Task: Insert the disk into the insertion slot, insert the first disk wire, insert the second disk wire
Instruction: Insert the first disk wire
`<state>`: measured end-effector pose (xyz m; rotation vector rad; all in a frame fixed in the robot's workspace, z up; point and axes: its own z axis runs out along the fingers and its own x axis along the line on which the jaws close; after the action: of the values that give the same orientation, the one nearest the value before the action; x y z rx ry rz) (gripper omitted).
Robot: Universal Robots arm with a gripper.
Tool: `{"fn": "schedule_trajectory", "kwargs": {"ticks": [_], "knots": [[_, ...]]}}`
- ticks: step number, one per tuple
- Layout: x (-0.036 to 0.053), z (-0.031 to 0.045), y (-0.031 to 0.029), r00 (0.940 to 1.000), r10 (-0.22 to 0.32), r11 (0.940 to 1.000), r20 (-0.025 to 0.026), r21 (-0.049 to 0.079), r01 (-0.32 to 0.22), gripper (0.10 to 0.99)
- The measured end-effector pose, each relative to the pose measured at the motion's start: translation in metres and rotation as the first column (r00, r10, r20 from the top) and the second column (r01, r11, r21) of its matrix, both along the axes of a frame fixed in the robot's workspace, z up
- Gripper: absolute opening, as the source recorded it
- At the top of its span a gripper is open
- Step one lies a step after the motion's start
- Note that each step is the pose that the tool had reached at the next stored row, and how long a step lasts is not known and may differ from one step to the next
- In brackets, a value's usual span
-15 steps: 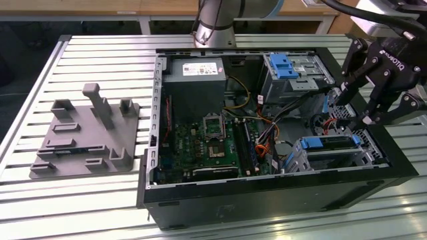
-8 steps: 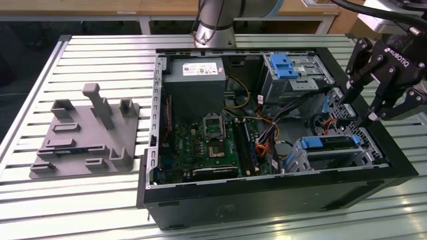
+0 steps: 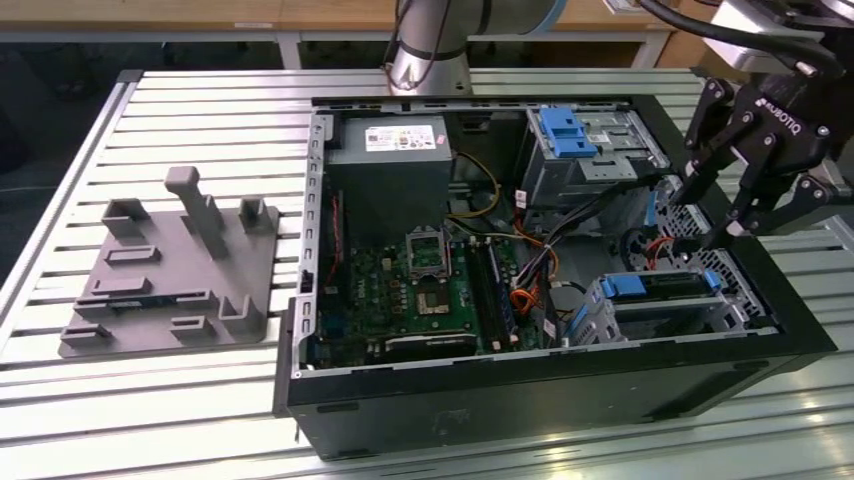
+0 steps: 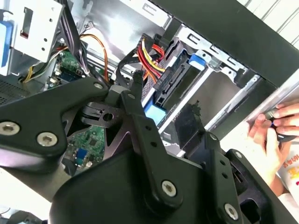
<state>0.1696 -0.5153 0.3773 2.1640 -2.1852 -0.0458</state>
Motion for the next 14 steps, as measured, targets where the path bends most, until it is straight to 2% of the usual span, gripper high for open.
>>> {"fn": "schedule_trajectory", "kwargs": {"ticks": [3, 4, 5, 6, 7, 8, 9, 14], "knots": [[0.0009, -0.0043, 0.0002, 1.0, -0.002, 1.0, 0.0, -0.001, 0.002, 0.541], [0.0012, -0.0055, 0.0004, 1.0, -0.003, 1.0, 0.0, -0.001, 0.003, 0.478], [0.0016, -0.0064, 0.0005, 1.0, -0.003, 1.0, 0.0, -0.002, 0.003, 0.478], [0.002, -0.0073, 0.0007, 1.0, -0.004, 1.0, 0.0, -0.003, 0.004, 0.42], [0.0023, -0.008, 0.0008, 1.0, -0.004, 1.0, 0.0, -0.004, 0.004, 0.42], [0.0025, -0.0088, 0.0009, 1.0, -0.004, 1.0, 0.0003, -0.004, 0.004, 0.357], [0.0025, -0.0093, 0.0009, 1.0, -0.004, 1.0, 0.0019, -0.005, 0.004, 0.357], [0.0026, -0.0119, 0.001, 0.9998, -0.007, 0.9999, 0.0199, -0.016, 0.007, 0.357]]}}
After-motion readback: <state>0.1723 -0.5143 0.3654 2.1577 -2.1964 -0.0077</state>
